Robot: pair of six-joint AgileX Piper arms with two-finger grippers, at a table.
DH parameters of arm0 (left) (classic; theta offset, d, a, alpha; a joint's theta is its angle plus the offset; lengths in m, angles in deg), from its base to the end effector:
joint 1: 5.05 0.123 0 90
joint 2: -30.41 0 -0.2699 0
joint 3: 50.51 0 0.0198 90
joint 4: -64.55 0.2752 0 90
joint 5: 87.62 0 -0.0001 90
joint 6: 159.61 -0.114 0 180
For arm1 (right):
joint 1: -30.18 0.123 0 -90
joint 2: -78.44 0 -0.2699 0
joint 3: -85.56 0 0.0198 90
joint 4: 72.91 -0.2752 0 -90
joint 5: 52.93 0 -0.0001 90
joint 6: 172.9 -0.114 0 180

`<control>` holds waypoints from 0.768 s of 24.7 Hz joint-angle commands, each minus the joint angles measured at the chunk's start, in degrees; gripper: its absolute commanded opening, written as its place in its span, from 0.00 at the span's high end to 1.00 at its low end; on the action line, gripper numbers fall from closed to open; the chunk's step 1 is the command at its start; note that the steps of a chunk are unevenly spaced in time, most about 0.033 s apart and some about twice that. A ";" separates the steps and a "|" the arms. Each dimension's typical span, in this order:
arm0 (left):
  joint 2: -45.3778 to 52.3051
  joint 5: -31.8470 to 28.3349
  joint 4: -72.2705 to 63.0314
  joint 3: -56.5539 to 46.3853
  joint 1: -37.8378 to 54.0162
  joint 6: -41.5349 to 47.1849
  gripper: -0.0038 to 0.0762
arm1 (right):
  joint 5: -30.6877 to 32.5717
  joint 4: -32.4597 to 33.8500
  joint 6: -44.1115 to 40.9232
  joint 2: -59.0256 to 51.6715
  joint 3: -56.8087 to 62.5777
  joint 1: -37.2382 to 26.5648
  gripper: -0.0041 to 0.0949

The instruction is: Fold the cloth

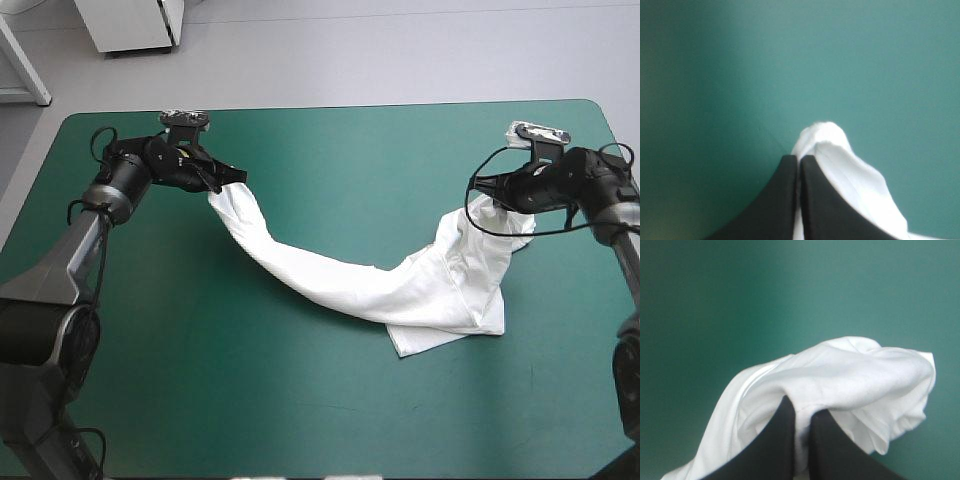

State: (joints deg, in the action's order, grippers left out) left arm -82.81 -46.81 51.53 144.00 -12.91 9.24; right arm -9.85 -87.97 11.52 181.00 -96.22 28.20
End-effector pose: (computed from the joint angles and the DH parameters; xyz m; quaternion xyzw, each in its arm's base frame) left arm 0.4491 -0.0790 0.2641 0.0998 0.9285 -0.0893 0.3464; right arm 0.4009 0.0064 0.2649 0.0432 0.9436 0.0974 0.3134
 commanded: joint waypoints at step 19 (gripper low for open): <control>-14.44 7.36 2.02 14.35 0.02 0.07 0.46 | 14.93 0.66 -0.63 21.14 -25.17 -0.43 0.47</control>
State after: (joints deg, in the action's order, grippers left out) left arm -100.41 -42.67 53.84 154.70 -12.91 9.21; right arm 3.06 -87.51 10.45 205.64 -118.17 28.20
